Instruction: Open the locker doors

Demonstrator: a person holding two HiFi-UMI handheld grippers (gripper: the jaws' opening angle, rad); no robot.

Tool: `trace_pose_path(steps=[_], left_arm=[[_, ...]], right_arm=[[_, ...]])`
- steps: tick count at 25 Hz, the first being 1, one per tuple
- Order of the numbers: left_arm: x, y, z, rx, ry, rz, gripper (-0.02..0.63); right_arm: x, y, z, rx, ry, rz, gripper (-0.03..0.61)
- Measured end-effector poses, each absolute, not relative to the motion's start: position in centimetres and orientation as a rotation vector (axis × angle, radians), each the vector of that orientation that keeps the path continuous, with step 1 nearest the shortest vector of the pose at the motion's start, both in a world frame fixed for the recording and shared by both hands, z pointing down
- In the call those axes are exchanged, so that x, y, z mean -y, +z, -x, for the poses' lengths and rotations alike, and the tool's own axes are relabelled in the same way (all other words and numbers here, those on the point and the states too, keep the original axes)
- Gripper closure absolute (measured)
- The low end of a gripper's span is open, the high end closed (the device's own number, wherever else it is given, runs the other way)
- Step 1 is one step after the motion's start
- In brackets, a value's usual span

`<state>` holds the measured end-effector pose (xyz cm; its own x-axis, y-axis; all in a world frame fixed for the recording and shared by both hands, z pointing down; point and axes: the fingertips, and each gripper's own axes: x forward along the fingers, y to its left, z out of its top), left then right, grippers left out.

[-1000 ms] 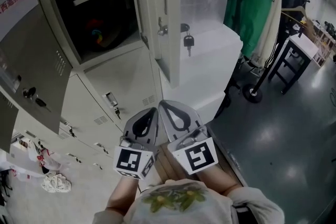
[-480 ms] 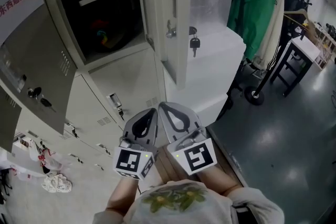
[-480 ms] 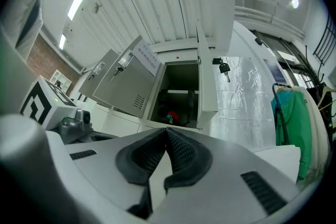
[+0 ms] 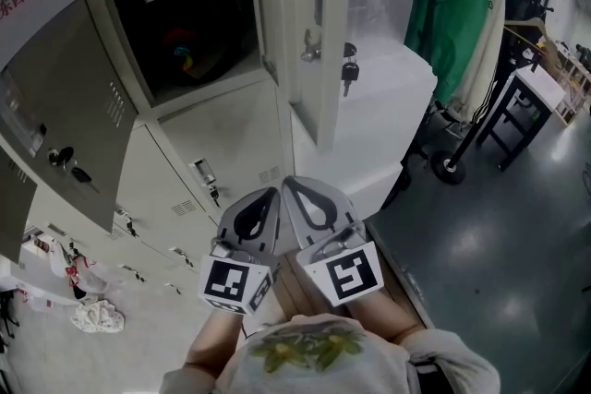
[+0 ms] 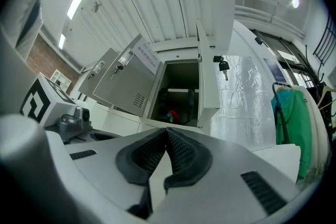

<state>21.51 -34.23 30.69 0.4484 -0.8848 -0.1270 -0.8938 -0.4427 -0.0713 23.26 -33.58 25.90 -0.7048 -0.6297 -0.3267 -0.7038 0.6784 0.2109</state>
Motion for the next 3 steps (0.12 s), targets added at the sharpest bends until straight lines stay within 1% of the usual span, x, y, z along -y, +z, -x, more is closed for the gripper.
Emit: trace_pose_path(steps=[3], left_arm=[[34.24, 30.74, -21.31, -1.583, 0.11, 2.562, 0.586]], right_arm=[[33.62, 26.01, -23.09, -2.665, 0.458, 1.071, 0.549]])
